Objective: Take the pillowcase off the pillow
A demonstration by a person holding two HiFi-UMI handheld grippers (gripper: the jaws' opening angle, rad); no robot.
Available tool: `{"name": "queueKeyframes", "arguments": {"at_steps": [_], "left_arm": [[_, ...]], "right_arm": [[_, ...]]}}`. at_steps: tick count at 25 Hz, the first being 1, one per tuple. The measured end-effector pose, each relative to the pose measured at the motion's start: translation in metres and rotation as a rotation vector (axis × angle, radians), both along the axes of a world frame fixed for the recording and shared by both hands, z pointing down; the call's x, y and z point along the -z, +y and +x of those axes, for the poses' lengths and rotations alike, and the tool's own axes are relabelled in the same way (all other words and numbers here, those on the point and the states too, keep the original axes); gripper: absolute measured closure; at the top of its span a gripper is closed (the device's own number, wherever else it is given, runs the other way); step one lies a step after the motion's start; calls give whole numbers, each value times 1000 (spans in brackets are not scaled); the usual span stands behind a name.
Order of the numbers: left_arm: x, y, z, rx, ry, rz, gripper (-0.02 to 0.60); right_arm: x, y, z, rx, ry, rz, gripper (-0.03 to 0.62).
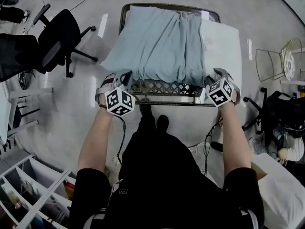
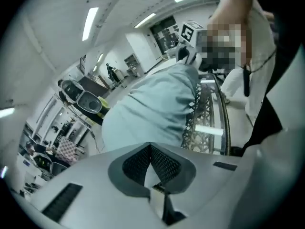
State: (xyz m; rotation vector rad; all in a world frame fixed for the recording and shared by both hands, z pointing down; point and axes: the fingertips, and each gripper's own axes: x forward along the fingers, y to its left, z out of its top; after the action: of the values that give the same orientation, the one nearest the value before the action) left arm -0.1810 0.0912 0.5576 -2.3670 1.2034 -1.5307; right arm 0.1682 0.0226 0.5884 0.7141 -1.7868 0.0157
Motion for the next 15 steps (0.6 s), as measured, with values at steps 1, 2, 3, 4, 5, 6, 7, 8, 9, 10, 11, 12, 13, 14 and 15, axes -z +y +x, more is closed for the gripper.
{"name": "queueKeyframes", "arguments": {"at_steps": [1, 2, 3, 4, 5, 6, 7, 8, 9, 10, 11, 12, 13, 14, 15], "left_arm": [[2, 2, -10, 4, -8, 17, 574], [0, 6, -20, 15, -8, 12, 559], [-8, 10, -30, 25, -9, -16, 453], [-19, 15, -36, 23, -18, -58, 365], [-33, 20, -40, 9, -38, -99, 336], [-46, 23, -43, -11, -65, -130, 313], [-57, 23, -47, -26, -96, -147, 310], [-66, 20, -52, -27, -129, -153, 311], [-72, 15, -59, -14, -156, -154, 313], [-76, 8, -66, 9, -174, -153, 319], [-78, 2, -74, 35, -181, -151, 403], [-78, -3, -79, 56, -176, -152, 536], [-78, -8, -83, 69, -160, -161, 560], [-78, -10, -85, 77, -139, -175, 569], [-78, -12, -87, 81, -121, -189, 571]], "right_arm": [[-1, -7, 6, -9, 22, 4, 421], [-2, -13, 11, -14, 42, 3, 420], [-3, -16, 14, -14, 59, -5, 419], [-4, -18, 15, -12, 73, -18, 419], [-5, -18, 14, -11, 85, -31, 419], [-5, -17, 13, -13, 92, -41, 421], [-5, -16, 12, -19, 96, -46, 422], [-3, -15, 10, -26, 97, -46, 424], [-1, -14, 9, -34, 98, -41, 425], [2, -13, 8, -41, 98, -34, 425], [4, -13, 7, -48, 97, -27, 427], [7, -12, 7, -53, 96, -20, 430], [9, -11, 7, -55, 97, -15, 433], [10, -11, 8, -58, 97, -11, 436], [11, -10, 8, -60, 97, -8, 441]]}}
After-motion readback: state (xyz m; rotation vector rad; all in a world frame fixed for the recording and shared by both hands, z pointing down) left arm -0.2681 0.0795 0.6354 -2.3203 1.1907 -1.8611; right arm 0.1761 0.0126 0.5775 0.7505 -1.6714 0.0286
